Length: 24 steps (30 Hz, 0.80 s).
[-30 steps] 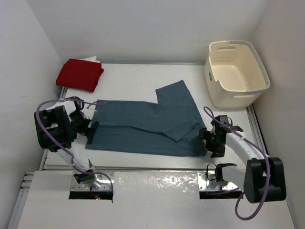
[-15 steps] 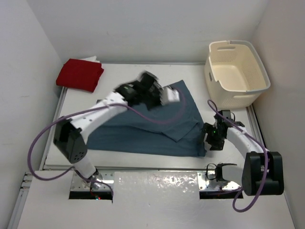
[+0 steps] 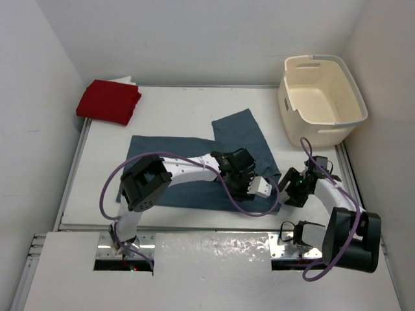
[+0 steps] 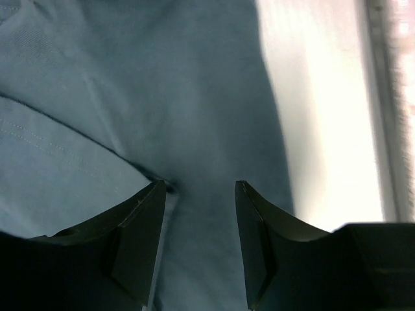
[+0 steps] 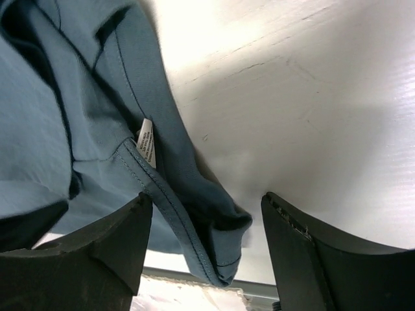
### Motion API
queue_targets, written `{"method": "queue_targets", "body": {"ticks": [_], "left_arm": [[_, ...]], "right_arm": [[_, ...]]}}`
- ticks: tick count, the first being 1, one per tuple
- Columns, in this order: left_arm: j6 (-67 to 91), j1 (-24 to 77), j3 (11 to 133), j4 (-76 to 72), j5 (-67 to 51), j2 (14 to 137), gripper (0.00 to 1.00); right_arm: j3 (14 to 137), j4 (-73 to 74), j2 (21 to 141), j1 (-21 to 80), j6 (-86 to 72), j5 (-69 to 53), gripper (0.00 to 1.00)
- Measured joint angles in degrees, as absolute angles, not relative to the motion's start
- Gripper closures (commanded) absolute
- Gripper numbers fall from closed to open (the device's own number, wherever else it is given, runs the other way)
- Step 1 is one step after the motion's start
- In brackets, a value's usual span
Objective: Fold and stack the t-shirts
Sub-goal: Fold the flattened tshirt in 1/3 of the way
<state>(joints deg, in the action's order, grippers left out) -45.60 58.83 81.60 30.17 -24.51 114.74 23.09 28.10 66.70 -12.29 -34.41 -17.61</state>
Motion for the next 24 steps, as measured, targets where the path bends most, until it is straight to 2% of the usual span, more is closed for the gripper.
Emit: {"method": "queue_targets", "body": {"ticks": [1,4,8,17,18,21,24], "left_arm": [[-45.56,58.92,81.58,29.54,-24.40,115.33,0.56],[-44.62,58.78,81.58,27.18,-22.52,117.21,0.69],[-44.01,58.52,81.80,25.43,-20.23,119.02,0.75],[-43.99,58.52,83.00,26.70,-16.56,119.15,0.74],[-44.14,58.52,83.13,26.83,-16.21,119.15,0.72],[-44.86,58.52,84.05,28.42,-15.33,119.15,0.60],[-45.43,58.52,85.62,30.06,-15.31,119.15,0.58]], "right_arm": [[23.09,28.14,66.65,-12.29,-33.87,-17.58,0.32],[23.09,28.45,66.11,-12.29,-32.29,-17.32,0.32],[22.94,28.58,65.52,-12.29,-30.94,-17.04,0.32],[21.85,28.42,63.61,-12.29,-29.74,-17.23,0.32],[21.80,28.42,63.53,-12.29,-29.69,-17.23,0.32],[21.71,28.47,63.26,-12.29,-29.50,-17.26,0.31],[21.67,28.53,63.09,-12.29,-29.26,-17.52,0.30]]}}
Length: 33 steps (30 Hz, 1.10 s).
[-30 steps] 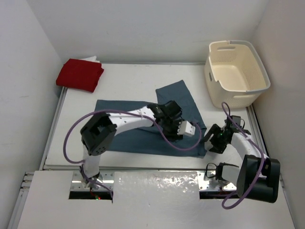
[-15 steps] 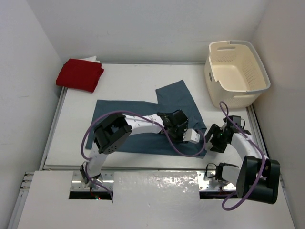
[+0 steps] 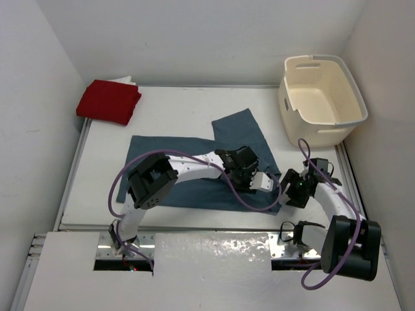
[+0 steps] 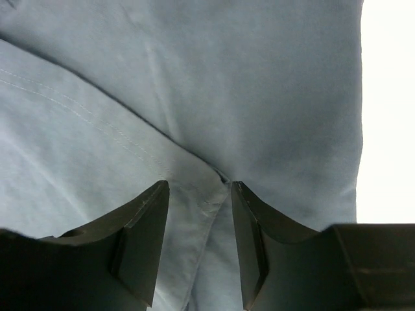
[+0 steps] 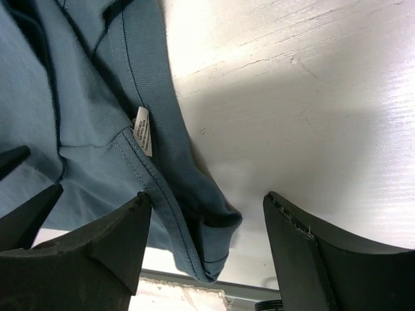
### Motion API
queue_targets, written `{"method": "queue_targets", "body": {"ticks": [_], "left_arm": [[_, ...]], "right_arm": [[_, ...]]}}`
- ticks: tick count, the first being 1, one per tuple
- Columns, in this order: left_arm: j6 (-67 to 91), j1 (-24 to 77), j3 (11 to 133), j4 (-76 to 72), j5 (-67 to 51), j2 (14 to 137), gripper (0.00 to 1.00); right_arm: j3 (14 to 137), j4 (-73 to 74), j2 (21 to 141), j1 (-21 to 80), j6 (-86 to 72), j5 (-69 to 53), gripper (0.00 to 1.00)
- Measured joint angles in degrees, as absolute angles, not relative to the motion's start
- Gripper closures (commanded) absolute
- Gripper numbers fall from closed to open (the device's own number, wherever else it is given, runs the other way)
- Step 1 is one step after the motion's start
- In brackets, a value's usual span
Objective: Fold and stack the t-shirts
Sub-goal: Fold the flattened tshirt in 1/3 of the way
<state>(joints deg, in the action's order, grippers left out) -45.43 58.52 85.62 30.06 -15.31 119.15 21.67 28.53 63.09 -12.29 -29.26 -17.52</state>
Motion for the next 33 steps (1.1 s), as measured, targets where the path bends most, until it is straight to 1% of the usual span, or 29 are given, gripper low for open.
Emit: {"method": "queue_targets", "body": {"ticks": [6,9,11,13,18,22,28,33], "left_arm": [[-46.54,58.52,85.97,30.17,-15.20,118.93,0.60],[-47.00,58.52,85.67,29.76,-14.96,118.93,0.63],[-47.37,58.52,85.06,29.30,-14.37,118.93,0.79],[-47.90,58.50,84.18,28.51,-13.34,118.93,1.00],[-47.62,58.41,83.79,28.03,-12.03,118.96,1.00],[-43.59,57.14,84.77,28.45,-12.51,118.96,1.00],[-35.14,48.73,90.65,28.53,-16.32,118.96,1.00],[-30.50,43.59,91.02,28.12,-17.26,119.00,1.00]], "right_arm": [[21.58,28.56,63.02,-12.29,-28.53,-18.02,0.30],[21.58,28.56,63.02,-12.29,-28.40,-18.13,0.30],[21.58,28.58,63.02,-12.29,-28.23,-18.17,0.30],[21.61,28.64,63.07,-12.29,-28.03,-18.22,0.31],[21.80,29.10,63.26,-12.29,-27.38,-18.22,0.31],[21.91,29.26,63.46,-12.29,-26.87,-18.20,0.32],[22.85,29.69,65.25,-12.29,-26.30,-18.46,0.33],[23.86,30.46,66.72,-12.29,-25.39,-18.46,0.33]]}}
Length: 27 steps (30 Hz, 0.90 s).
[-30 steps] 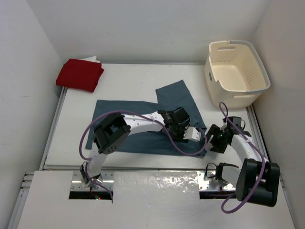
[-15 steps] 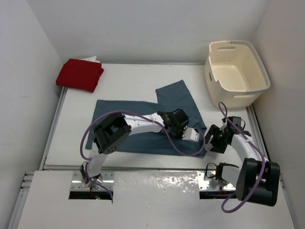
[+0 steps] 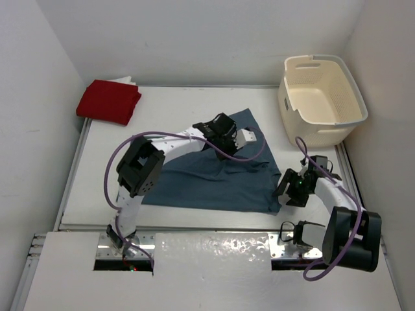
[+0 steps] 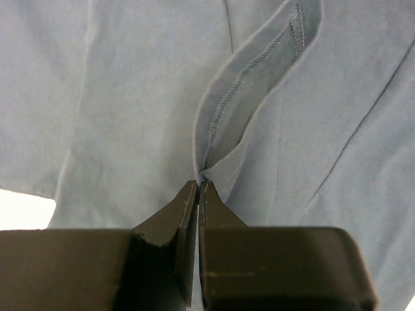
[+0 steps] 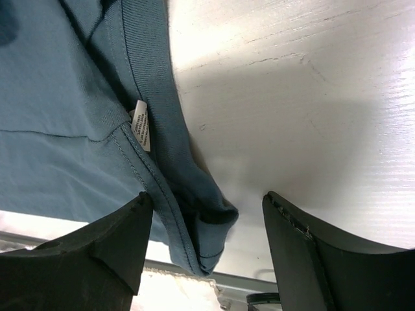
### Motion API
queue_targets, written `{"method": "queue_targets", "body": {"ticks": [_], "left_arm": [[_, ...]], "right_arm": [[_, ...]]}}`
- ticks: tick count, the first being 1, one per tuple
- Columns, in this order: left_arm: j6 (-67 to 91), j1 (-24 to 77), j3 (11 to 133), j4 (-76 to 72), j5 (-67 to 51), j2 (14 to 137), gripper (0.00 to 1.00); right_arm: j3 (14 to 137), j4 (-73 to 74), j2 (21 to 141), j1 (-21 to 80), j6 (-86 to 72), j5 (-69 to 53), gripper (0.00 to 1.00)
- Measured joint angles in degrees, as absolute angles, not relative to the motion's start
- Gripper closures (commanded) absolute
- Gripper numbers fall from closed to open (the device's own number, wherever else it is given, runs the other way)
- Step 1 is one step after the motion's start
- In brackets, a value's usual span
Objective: Fold and stack the t-shirts
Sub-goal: Fold the flattened tshirt in 1/3 of the way, then grap the side of the flattened tshirt furthest away from the robot with both arms
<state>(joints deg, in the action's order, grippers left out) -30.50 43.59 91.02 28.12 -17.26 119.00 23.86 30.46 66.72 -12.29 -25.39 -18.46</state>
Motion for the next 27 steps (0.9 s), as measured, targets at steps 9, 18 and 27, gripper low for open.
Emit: {"method": "queue_targets", "body": {"ticks": [9,18,27], "left_arm": [[-24.49,42.33,89.43,26.72,-15.27,119.28,1.00],[-20.67,40.77,84.53,25.19,-12.25,119.26,1.00],[-18.02,40.66,84.42,25.06,-8.05,119.15,0.63]], "right_arm": [[29.74,33.80,68.34,-12.25,-21.96,-16.40,0.32],[32.40,34.85,70.22,-10.98,-19.92,-15.27,0.31],[40.16,37.74,72.29,-5.93,-17.82,-11.86,0.30]]}}
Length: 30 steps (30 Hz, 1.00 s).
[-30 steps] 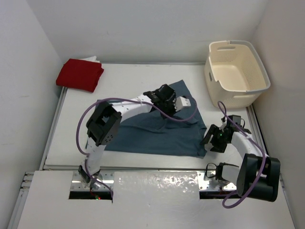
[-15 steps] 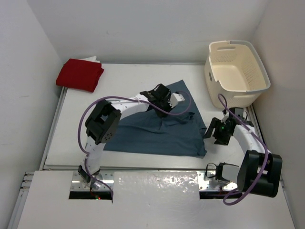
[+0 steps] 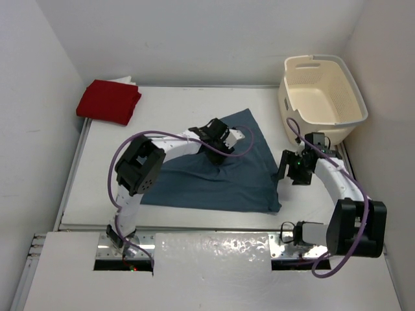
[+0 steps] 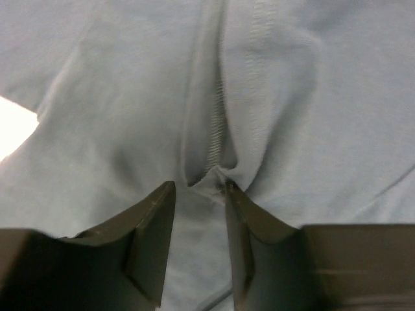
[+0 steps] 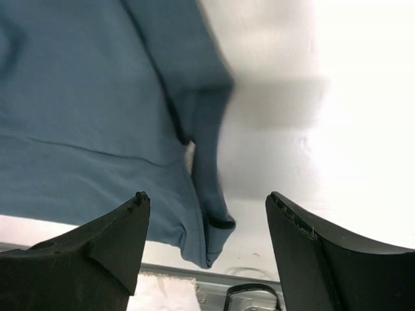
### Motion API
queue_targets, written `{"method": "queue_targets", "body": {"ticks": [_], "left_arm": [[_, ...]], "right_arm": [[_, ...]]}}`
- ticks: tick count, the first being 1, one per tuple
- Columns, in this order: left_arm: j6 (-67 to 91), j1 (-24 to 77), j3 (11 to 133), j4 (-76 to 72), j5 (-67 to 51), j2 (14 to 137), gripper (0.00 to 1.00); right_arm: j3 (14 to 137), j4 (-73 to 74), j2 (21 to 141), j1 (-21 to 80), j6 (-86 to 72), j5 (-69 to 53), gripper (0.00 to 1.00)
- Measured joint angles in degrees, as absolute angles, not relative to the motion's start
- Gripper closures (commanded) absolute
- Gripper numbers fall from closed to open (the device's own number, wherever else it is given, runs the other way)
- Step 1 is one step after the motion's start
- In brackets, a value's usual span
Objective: Fold and stack the t-shirts
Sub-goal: Grap the side of the flattened tshirt furthest away from the robot with both arms
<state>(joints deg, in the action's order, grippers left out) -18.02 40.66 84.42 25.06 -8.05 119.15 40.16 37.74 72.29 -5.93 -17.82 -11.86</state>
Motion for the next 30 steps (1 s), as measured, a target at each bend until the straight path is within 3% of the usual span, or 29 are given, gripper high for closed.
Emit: {"method": "queue_targets", "body": {"ticks": [1,4,10,14,16,21,25,30], "left_arm": [[-17.76,40.56,84.42,25.15,-7.16,119.09,0.55],[-17.26,38.68,86.06,26.22,-4.99,117.84,0.49],[-14.41,28.91,93.84,27.27,-4.40,111.46,0.51],[-12.01,16.23,92.84,27.55,-5.78,102.37,0.51],[-11.77,9.26,89.06,26.98,-5.28,97.51,0.47],[-12.16,-2.57,77.41,27.68,-3.68,92.27,0.40],[-12.84,-5.21,72.03,29.80,-5.23,96.33,0.37],[-13.21,-6.55,71.07,28.88,-7.38,103.24,0.34]], "right_arm": [[41.91,38.33,72.31,-4.84,-17.54,-10.83,0.30],[49.10,40.71,73.30,0.62,-16.32,-7.62,0.30],[72.77,42.81,85.03,11.07,-14.90,-4.43,0.37],[91.59,42.72,99.85,13.91,-15.27,-4.21,0.34],[102.74,43.62,109.97,14.31,-15.59,-3.75,0.27],[126.65,43.75,136.07,14.48,-17.41,1.02,0.24],[130.39,40.47,147.24,14.28,-19.18,7.29,0.27],[132.20,34.98,149.23,13.63,-20.10,14.48,0.31]]}}
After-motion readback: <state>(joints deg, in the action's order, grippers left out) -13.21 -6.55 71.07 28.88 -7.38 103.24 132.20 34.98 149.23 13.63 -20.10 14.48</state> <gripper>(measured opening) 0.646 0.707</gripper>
